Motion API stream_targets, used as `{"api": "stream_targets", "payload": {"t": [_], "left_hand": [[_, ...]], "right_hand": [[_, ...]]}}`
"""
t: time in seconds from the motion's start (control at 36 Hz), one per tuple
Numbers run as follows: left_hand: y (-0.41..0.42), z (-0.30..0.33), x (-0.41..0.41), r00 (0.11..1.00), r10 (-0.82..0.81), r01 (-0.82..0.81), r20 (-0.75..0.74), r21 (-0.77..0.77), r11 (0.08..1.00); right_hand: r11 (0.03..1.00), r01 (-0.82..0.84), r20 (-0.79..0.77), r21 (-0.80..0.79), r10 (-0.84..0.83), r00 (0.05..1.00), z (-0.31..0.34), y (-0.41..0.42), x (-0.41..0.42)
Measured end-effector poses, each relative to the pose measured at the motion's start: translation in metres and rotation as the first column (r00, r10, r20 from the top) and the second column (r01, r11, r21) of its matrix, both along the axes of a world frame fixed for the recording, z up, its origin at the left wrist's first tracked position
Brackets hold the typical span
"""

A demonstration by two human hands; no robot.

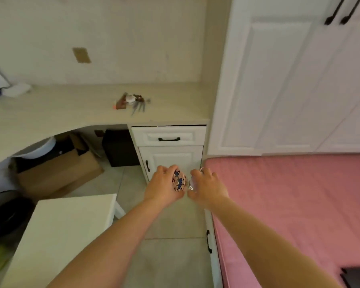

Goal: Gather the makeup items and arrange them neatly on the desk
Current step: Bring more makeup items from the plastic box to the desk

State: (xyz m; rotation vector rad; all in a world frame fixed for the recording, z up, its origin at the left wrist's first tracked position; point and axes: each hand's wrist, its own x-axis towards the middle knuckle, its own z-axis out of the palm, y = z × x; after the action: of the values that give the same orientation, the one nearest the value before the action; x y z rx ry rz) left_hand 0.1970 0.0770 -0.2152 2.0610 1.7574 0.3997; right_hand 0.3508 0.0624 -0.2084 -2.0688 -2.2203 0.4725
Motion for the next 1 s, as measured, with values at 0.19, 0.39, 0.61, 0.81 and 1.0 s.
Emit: {"api": "stream_targets", "payload": {"t": [0.19, 0.39, 0.61, 0.81, 1.0], "left_hand": [[0.058, 0.005, -0.032, 0.994, 0.105, -0.105, 0.002, 0.02, 0.994], [0.134, 0.008, -0.076, 0.991, 0.132, -0.132, 0.01, 0.03, 0.991], [0.233, 0.026, -0.138, 0.995, 0.098, -0.097, -0.013, 0.071, 0.993], [0.293, 0.022, -0.176, 0.995, 0.067, -0.058, -0.076, 0.114, 0.992], [0.349, 0.014, -0.195, 0.982, 0.069, -0.054, -0.173, 0.091, 0.994]], "right_hand": [[0.995, -0.101, 0.025, -0.004, 0.102, 0.995, 0.006, 0.075, -0.026], [0.993, -0.115, 0.022, 0.034, 0.114, 0.993, 0.012, 0.162, -0.072], [0.997, -0.066, -0.093, 0.052, 0.07, 0.993, 0.022, 0.254, -0.134], [0.995, -0.076, -0.108, 0.064, 0.082, 0.991, 0.028, 0.317, -0.17], [0.993, -0.099, -0.116, 0.066, 0.106, 0.988, 0.024, 0.378, -0.193]]}}
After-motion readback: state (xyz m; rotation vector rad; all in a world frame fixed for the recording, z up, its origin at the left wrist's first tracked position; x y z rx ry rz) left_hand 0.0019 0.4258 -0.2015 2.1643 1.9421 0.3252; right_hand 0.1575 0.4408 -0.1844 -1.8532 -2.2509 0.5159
